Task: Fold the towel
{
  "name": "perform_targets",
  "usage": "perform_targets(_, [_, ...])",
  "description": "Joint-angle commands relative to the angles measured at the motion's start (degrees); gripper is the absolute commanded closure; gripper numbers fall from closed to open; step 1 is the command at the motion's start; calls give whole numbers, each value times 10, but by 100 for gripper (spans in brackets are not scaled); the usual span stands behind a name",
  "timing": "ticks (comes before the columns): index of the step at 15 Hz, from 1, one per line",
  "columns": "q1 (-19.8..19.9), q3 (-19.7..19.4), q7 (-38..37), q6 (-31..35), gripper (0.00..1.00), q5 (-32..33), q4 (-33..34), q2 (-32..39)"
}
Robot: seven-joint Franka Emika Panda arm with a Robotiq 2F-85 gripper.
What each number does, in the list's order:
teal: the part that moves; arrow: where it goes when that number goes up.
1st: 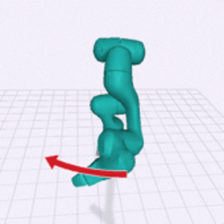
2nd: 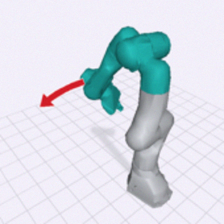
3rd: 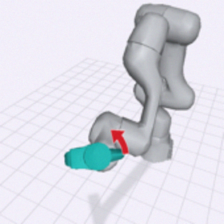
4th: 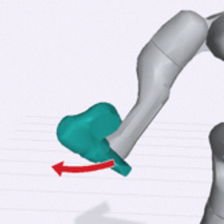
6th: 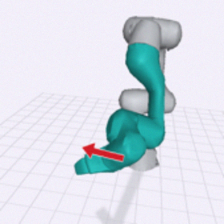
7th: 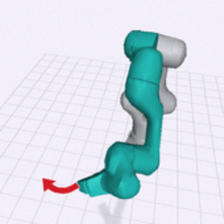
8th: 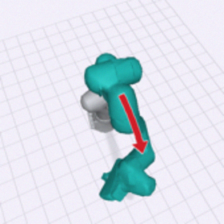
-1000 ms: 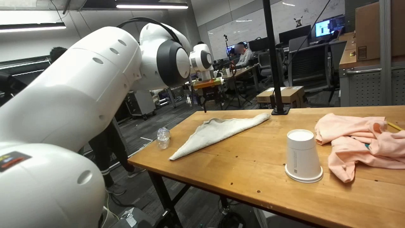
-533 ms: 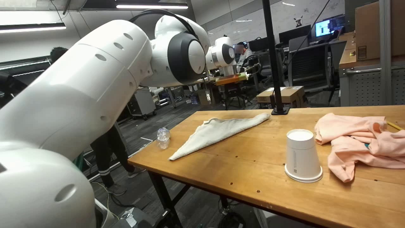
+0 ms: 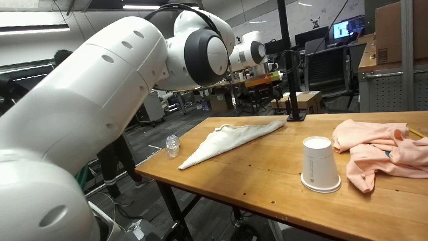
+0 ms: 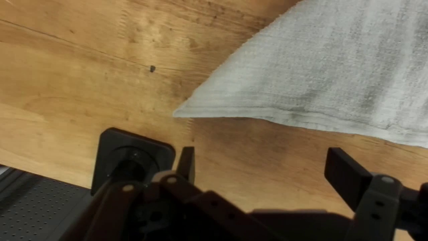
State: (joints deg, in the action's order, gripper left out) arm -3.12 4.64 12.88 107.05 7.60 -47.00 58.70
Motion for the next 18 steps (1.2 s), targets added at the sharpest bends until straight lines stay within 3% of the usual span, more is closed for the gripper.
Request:
perform_targets(1, [10,-5,0,12,0,1,3,1])
perform_targets(18, [19,-3,2,-4,0,-3,28,58])
